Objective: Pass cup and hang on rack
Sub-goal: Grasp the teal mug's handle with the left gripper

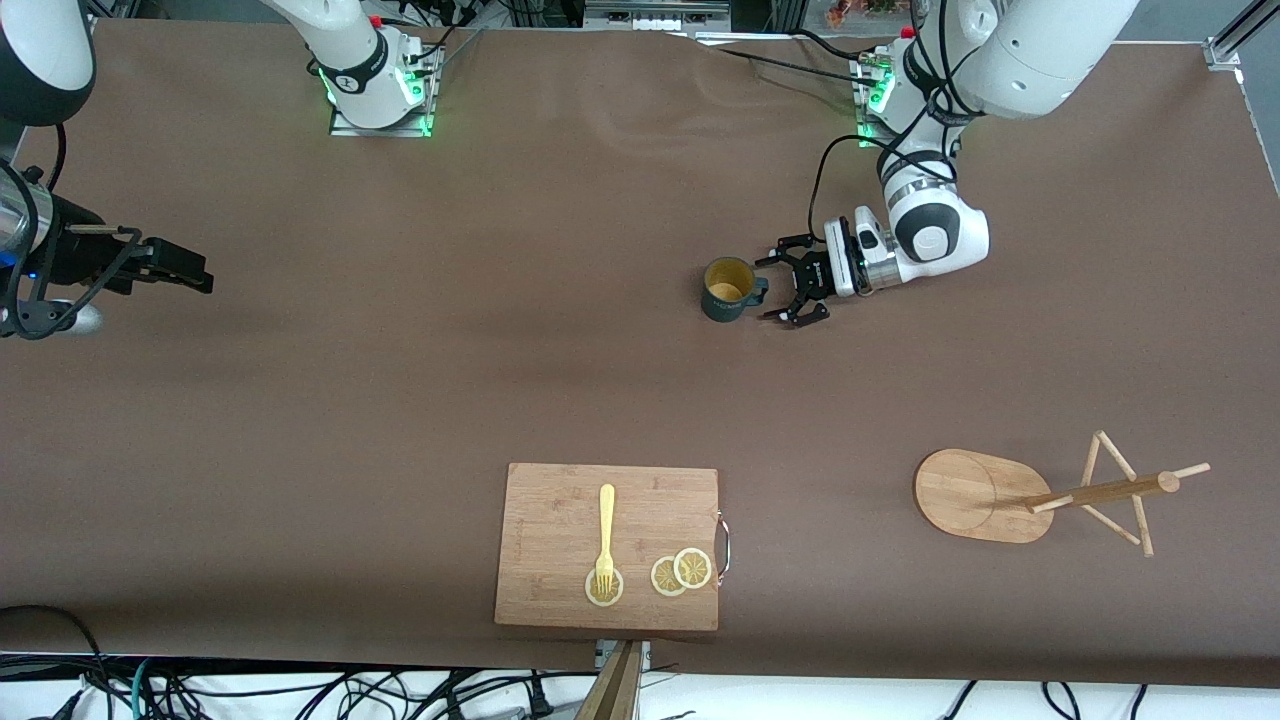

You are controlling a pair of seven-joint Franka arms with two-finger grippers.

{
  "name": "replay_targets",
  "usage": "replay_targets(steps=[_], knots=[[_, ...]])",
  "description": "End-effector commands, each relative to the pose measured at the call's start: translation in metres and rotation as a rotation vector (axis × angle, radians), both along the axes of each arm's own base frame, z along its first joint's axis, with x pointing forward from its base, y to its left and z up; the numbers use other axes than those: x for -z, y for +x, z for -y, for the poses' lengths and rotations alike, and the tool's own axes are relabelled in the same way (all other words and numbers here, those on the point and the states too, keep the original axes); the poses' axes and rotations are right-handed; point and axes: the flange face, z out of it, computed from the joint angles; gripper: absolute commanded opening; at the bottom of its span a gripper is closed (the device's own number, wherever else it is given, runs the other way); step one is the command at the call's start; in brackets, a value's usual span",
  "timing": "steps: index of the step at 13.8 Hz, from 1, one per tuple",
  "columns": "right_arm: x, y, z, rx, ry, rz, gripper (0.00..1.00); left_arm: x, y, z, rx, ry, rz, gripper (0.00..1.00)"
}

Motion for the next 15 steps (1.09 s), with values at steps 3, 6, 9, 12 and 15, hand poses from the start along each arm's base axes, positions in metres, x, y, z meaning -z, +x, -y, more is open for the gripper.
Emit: replay_targets(steps=[3, 6, 9, 12, 15], knots=[[-0.006, -0.004, 0.004, -0.020, -0.007, 0.013, 1.00, 0.006, -0.006, 0.009, 0.006, 0.016, 0.088, 0.88], [-0.006, -0.004, 0.004, -0.020, -0.007, 0.015, 1.00, 0.006, -0.006, 0.009, 0.008, 0.017, 0.089, 0.58], [-0.006, -0.003, -0.001, -0.037, -0.044, 0.015, 1.00, 0.005, -0.005, 0.008, 0.004, 0.017, 0.090, 0.12], [-0.006, -0.002, -0.003, -0.043, -0.053, 0.020, 1.00, 0.005, -0.001, 0.005, -0.012, 0.015, 0.081, 0.00], [-0.006, -0.002, -0.004, -0.040, -0.047, 0.019, 1.00, -0.008, 0.010, 0.001, -0.058, -0.001, 0.025, 0.00]])
